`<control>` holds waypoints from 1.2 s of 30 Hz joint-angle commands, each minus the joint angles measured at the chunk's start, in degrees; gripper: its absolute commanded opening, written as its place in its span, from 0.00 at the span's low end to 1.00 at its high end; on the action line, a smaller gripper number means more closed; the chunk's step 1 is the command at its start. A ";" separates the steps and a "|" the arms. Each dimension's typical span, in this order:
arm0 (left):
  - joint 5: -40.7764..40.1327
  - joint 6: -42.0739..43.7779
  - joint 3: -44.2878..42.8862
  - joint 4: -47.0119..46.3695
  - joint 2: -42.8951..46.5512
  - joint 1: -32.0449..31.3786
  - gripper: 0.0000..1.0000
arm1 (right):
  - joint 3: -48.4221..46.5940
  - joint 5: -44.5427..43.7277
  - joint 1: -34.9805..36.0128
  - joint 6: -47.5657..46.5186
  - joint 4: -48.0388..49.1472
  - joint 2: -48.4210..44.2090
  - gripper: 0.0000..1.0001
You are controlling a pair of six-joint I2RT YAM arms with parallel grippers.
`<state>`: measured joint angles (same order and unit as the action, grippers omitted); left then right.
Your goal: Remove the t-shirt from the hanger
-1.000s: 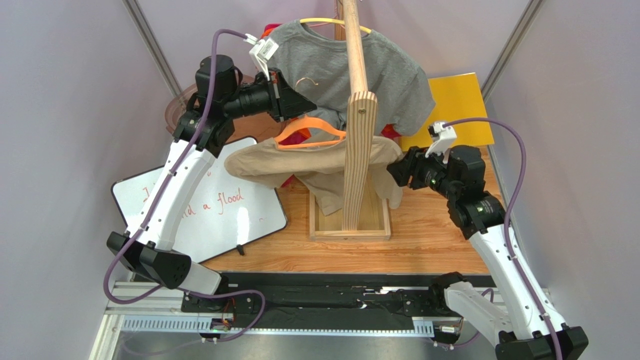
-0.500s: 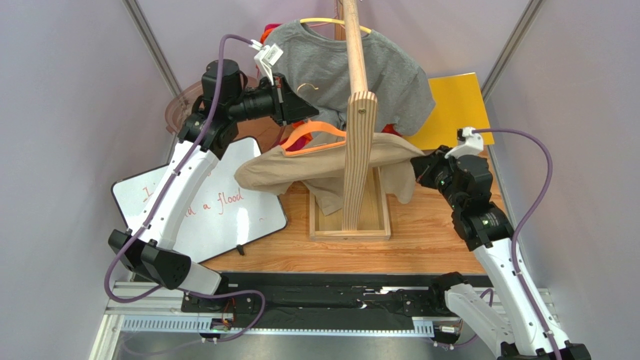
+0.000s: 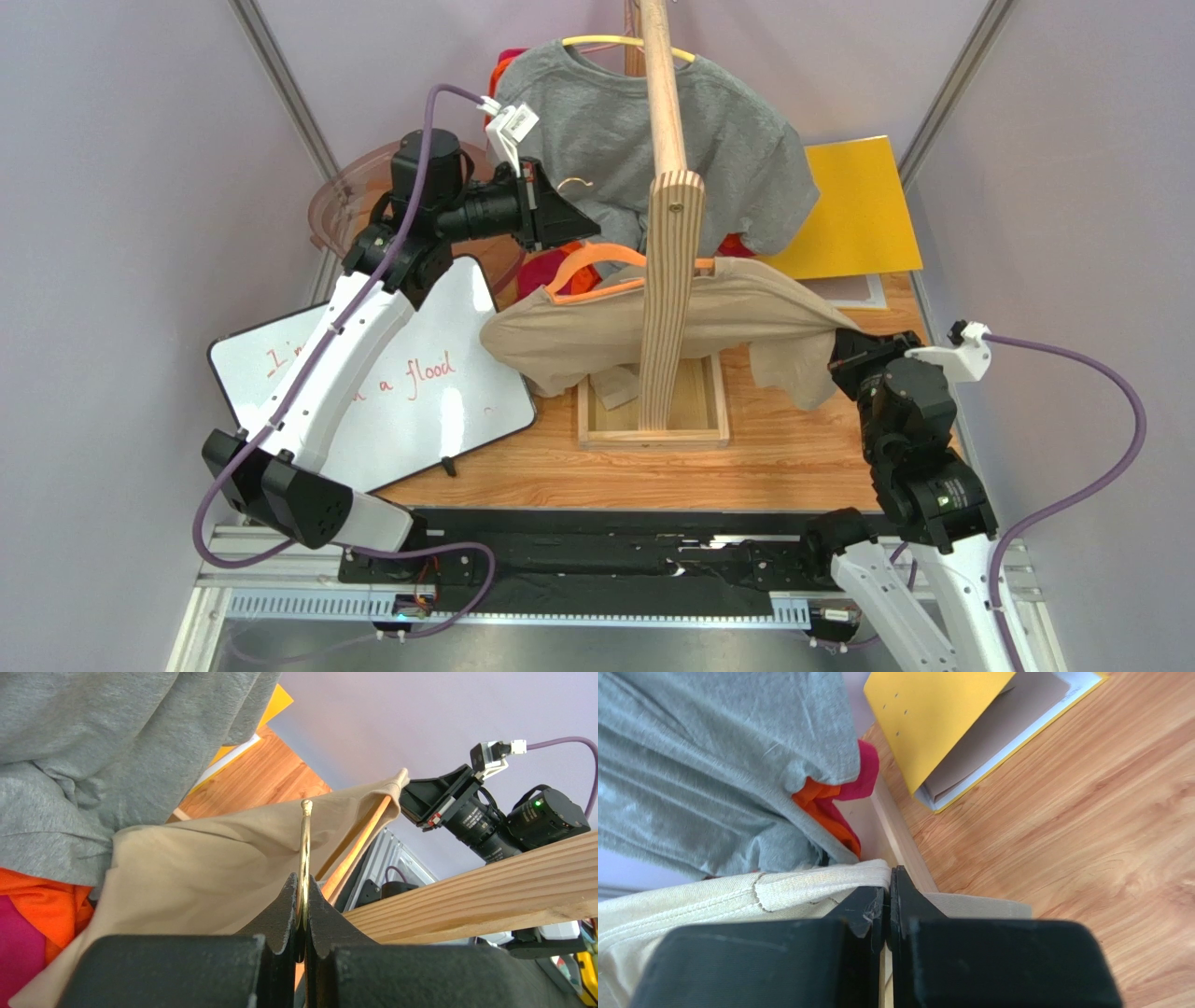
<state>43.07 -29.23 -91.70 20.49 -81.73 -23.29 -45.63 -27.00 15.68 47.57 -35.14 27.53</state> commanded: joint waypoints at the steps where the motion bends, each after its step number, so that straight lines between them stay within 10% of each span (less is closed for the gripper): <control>1: -2.29 -0.12 -0.85 -3.97 4.04 1.93 0.00 | -0.43 -16.06 -1.09 -0.62 -5.47 -0.72 0.00; 5: 2.71 -3.02 -1.72 -7.73 2.38 1.84 0.00 | -2.52 5.37 -1.09 -16.49 3.92 4.96 0.01; 9: 4.22 -1.98 -6.11 -4.15 -2.27 0.00 0.00 | -10.17 23.82 -1.09 -25.41 1.13 11.75 0.54; 17: 2.90 1.98 -16.21 3.40 -9.05 -3.16 0.00 | -24.49 31.72 -1.09 -31.74 2.07 15.17 0.93; 29: 4.22 6.91 -22.20 11.24 -14.15 -6.42 0.00 | -43.31 68.63 -1.36 -44.67 3.41 40.13 0.86; 36: 6.76 7.09 -22.82 11.41 -14.07 -7.91 0.00 | -38.93 82.10 -1.27 -43.44 12.81 43.92 0.64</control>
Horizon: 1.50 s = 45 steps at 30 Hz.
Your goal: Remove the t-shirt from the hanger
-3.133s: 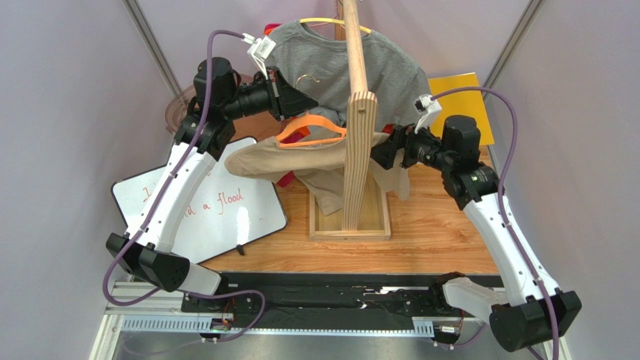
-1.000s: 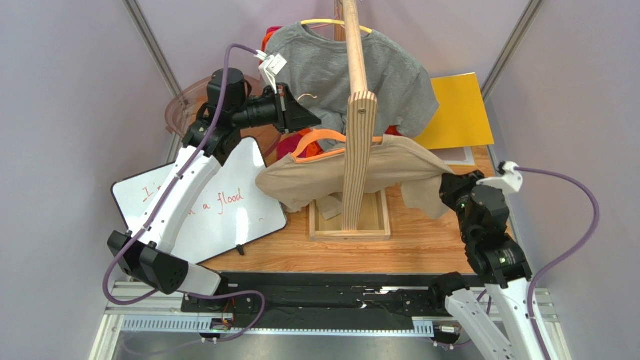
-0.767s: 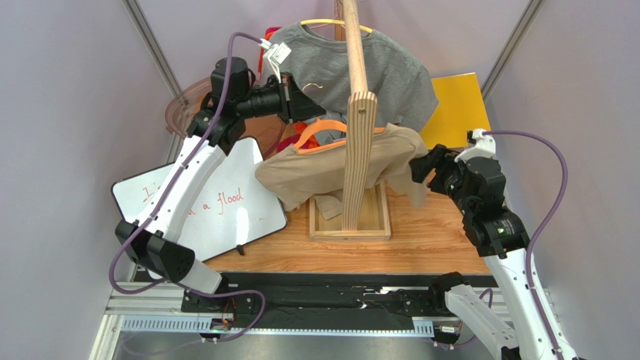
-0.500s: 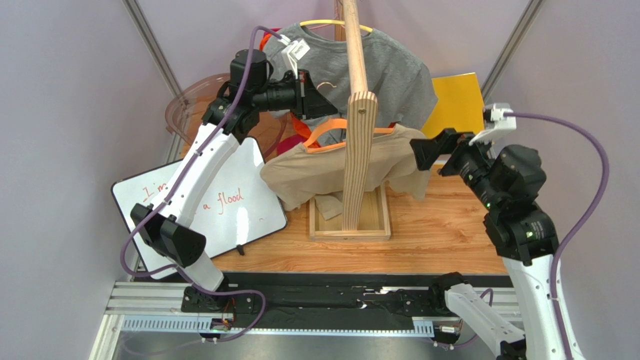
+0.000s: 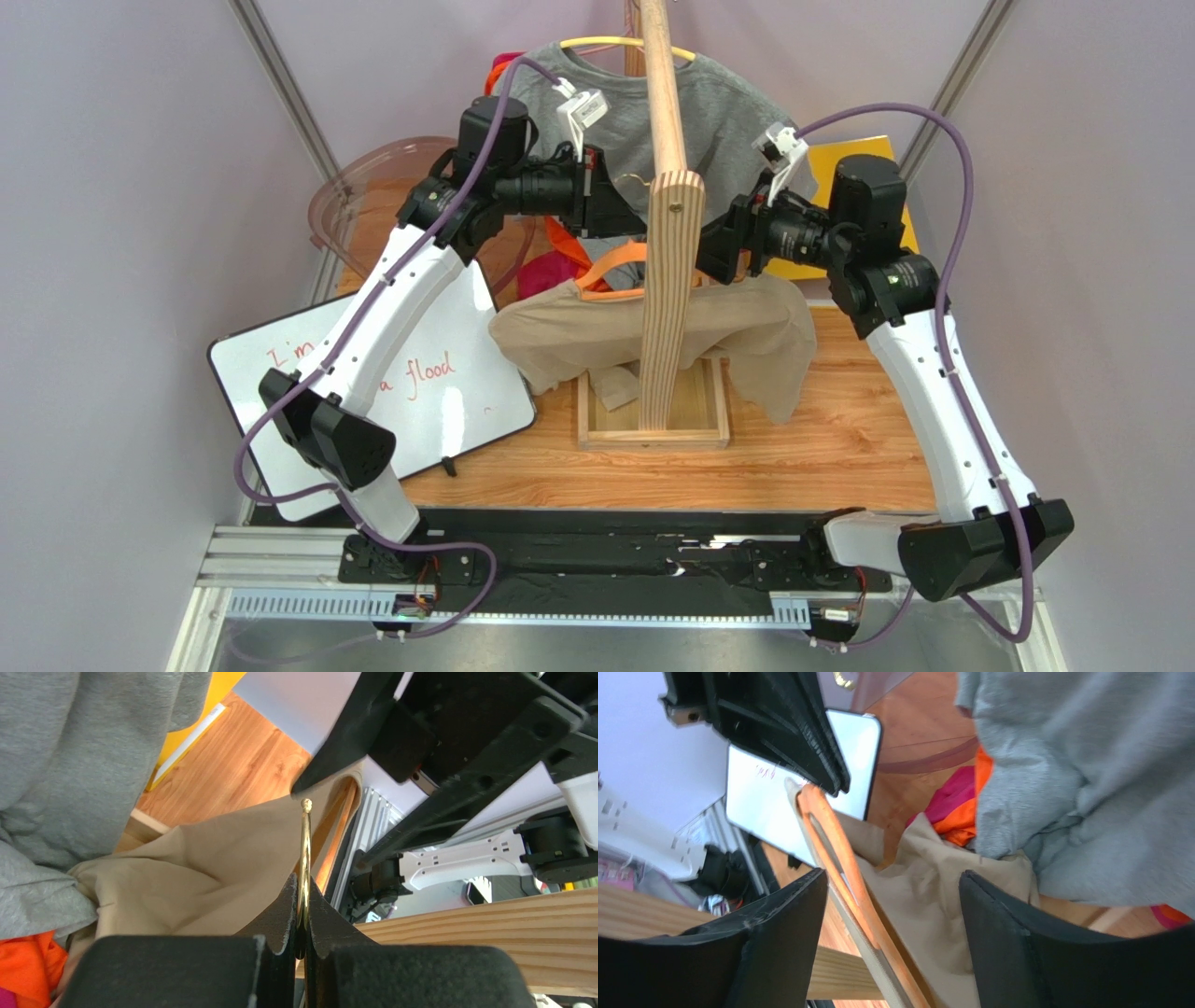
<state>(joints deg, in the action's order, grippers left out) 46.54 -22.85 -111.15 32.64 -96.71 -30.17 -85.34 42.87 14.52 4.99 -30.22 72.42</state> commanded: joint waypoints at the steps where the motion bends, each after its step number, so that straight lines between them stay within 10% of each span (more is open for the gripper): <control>1: 3.38 0.70 -3.28 -0.74 0.99 -1.11 0.00 | 0.88 13.54 -0.20 -0.86 8.07 -0.36 0.58; 19: 5.40 -0.44 -3.90 -1.18 2.93 -2.43 0.00 | 4.92 17.33 5.51 -1.66 11.58 4.48 0.51; 22: 5.40 -0.53 -3.81 -1.09 2.93 -2.43 0.00 | 4.57 15.85 7.18 -1.66 12.20 5.27 0.26; 23: 4.70 -0.53 -3.72 -0.92 3.01 -2.43 0.00 | 4.48 13.23 7.36 -1.22 12.29 5.19 0.01; 25: 3.47 -0.18 -3.81 0.92 3.10 -2.43 0.00 | 5.00 11.28 7.71 -1.04 12.98 4.75 0.00; 27: -0.30 1.14 -3.81 2.50 4.33 -2.35 0.23 | 5.97 7.86 7.71 -1.21 13.78 3.70 0.00; 33: -14.98 7.10 4.88 4.45 16.01 -1.91 0.52 | 9.14 3.71 7.45 -2.36 15.01 -0.79 0.00; 45: -20.35 10.20 20.80 5.59 23.23 -0.24 0.48 | 8.87 7.66 6.83 1.25 15.36 -0.52 0.00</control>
<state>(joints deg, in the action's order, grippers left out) 29.12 -14.72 -93.36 37.06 -69.76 -30.68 -75.70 48.60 21.61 4.80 -18.96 73.87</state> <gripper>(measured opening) 0.480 0.018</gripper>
